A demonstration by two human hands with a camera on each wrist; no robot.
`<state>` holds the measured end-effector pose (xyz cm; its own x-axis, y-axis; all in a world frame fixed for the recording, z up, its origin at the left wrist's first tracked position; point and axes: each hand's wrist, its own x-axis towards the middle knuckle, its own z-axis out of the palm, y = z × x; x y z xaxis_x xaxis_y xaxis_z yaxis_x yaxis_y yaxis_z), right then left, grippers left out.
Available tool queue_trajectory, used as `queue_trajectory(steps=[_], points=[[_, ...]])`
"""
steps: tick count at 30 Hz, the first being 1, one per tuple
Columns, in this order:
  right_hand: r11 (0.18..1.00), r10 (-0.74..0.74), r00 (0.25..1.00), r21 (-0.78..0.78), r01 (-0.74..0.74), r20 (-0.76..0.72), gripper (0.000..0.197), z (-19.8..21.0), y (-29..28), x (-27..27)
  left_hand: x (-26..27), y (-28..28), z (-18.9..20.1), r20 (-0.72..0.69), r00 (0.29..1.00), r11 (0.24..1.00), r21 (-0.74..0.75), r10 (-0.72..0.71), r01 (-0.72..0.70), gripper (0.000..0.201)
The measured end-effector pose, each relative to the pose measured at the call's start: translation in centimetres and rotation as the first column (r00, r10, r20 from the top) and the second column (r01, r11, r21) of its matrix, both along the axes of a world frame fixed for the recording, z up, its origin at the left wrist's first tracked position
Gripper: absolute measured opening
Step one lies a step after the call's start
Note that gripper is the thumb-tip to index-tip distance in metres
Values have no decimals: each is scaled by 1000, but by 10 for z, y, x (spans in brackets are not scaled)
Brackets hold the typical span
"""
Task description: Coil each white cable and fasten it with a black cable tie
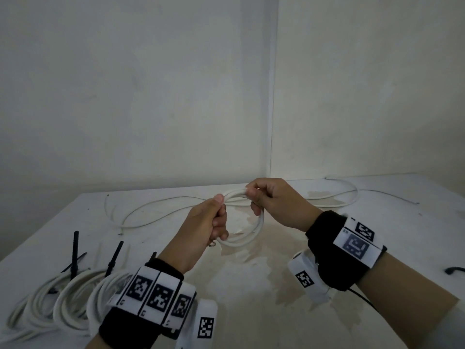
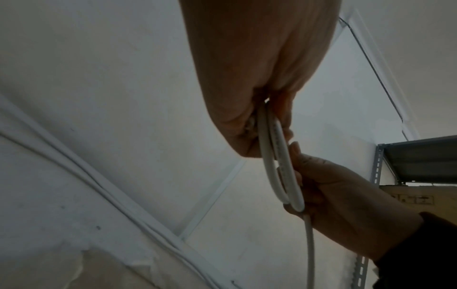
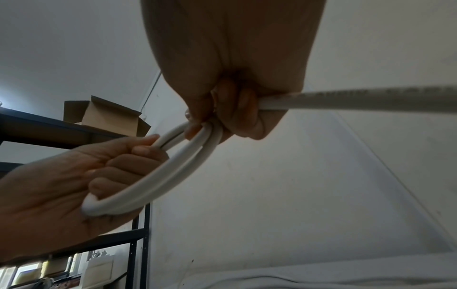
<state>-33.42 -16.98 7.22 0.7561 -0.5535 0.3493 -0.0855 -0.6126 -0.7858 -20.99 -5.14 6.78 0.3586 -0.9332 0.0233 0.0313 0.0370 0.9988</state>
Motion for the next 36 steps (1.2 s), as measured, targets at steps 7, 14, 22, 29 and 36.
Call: queue_trajectory(steps=[7,14,22,29,36], points=[[999,-10,997,48,7,73,27,6,-2,1,2,-4,7,-183,981,998,-18,-66,64,40],[1000,-11,998,15,10,69,25,1,-1,2,1,1,7,-264,959,995,-51,-100,90,39],[996,-53,999,-72,52,-4,22,-10,-10,-14,18,3,6,-324,946,993,-102,20,-56,39],[924,-268,963,-292,247,-36,6,-37,-38,-37,54,11,11,-431,887,943,-191,169,-272,39],[468,-231,971,-882,59,-57,21,-47,-26,-19,57,6,15,-389,886,910,-218,252,-354,37]])
